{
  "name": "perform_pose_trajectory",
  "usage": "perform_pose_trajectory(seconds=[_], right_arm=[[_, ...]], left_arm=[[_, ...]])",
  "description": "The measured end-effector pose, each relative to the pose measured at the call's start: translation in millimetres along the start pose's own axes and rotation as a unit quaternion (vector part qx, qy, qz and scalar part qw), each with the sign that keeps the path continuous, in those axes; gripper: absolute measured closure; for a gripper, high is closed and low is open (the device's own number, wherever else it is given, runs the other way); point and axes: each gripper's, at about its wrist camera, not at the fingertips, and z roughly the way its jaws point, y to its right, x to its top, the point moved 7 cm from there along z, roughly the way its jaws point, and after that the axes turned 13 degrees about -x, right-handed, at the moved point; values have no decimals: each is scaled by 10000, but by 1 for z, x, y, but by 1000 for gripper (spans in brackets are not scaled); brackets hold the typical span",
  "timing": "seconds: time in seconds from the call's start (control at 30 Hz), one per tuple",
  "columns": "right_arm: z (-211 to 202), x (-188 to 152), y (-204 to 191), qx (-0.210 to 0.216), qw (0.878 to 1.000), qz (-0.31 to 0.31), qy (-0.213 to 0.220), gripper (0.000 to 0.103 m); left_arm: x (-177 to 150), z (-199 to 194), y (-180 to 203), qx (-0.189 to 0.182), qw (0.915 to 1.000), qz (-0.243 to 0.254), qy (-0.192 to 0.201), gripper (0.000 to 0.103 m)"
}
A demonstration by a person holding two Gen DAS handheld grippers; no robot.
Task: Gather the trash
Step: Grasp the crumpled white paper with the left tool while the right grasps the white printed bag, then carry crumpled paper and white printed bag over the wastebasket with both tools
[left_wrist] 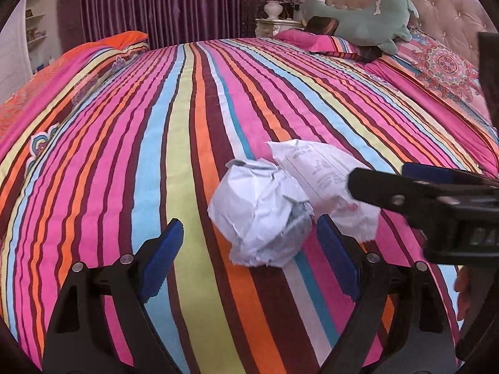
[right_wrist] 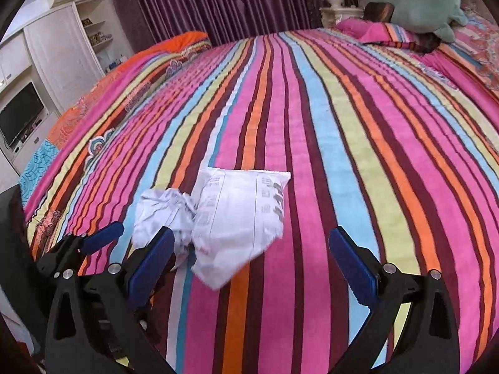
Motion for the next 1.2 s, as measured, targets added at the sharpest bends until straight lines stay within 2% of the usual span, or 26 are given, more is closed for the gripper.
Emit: perform_pose_trajectory(seconds=[0.27,0.57,0.67,0.7,0.73,0.77,0.8,0.83,1.0,1.2], right_arm=[[25,4,-6,-95,9998,-85,-182,8],[53,11,-4,-477,9970,-390,-473,8],[57,9,-1,-575,9958,-482,-516,9],[57,9,-1,-592,9957,-503,-504,12],[55,9,-1,-596,9958,-528,-447,24],[53,9,-1,-588,9961,-531,-384,31],[52,9,0,-584,9963,-531,-347,48],[51,9,1,-608,9961,-536,-335,54],[45,6,5,-572,9964,-510,-357,59],[17,-3,17,-708,9969,-283,-196,61]], left_arm=[[10,14,-5,-96,9999,79,-13,18],[10,42,-6,-154,9993,66,-329,18],[8,48,-7,-74,9991,72,-409,18],[8,48,-8,-72,9992,25,-393,20],[9,48,-10,-94,9993,-34,-364,31],[10,48,-10,-148,9992,-83,-349,43],[11,47,-12,-162,9992,-160,-335,44],[12,47,-13,-172,9991,-183,-342,46],[9,44,-14,-189,9989,-267,-336,50],[2,20,-11,-157,9990,-384,-189,50]])
